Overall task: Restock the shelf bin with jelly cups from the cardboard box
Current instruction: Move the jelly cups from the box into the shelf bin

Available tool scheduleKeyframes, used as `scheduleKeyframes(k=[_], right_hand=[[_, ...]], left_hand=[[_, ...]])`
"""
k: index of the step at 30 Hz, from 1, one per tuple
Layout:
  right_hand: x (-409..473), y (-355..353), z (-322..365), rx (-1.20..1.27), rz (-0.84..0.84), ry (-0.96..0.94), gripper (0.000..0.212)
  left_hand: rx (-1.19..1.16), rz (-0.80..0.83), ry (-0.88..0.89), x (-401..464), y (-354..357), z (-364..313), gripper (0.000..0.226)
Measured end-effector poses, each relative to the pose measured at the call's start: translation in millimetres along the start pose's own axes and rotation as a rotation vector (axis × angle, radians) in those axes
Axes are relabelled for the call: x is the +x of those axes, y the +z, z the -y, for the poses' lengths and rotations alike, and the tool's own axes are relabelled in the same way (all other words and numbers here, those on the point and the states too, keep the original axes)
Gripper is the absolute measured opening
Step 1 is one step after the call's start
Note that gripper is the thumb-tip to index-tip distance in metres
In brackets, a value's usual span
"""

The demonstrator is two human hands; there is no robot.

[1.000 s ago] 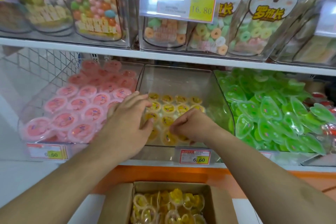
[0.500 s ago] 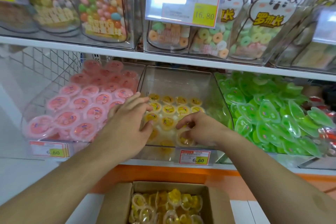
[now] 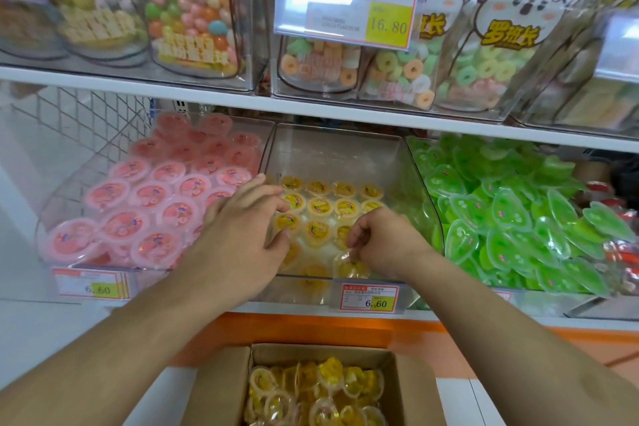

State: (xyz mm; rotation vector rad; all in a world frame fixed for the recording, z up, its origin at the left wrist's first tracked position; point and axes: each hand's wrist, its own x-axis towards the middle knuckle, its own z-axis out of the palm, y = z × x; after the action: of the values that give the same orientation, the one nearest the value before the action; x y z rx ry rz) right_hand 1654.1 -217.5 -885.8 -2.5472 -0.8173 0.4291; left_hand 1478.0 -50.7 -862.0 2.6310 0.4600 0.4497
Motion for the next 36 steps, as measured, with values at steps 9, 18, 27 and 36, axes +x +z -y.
scheduleKeyframes(k=[9,18,27,36], right_hand=[[-3,-6,8,0.034,0.019,-0.178,0.012],[13,11,19,0.0,0.159,-0.212,0.008],[14,9,8,-0.017,0.08,-0.285,0.024],[9,7,8,-0.062,0.204,-0.37,0.039]], left_hand=[[0.0,0.0,-0.003,0,0,-1,0.037],[-0.011,0.003,0.005,0,1,1,0.023],[-0.001,0.007,-0.002,1,3,2,0.02],[-0.01,0.017,-0.005,0,2,2,0.018]])
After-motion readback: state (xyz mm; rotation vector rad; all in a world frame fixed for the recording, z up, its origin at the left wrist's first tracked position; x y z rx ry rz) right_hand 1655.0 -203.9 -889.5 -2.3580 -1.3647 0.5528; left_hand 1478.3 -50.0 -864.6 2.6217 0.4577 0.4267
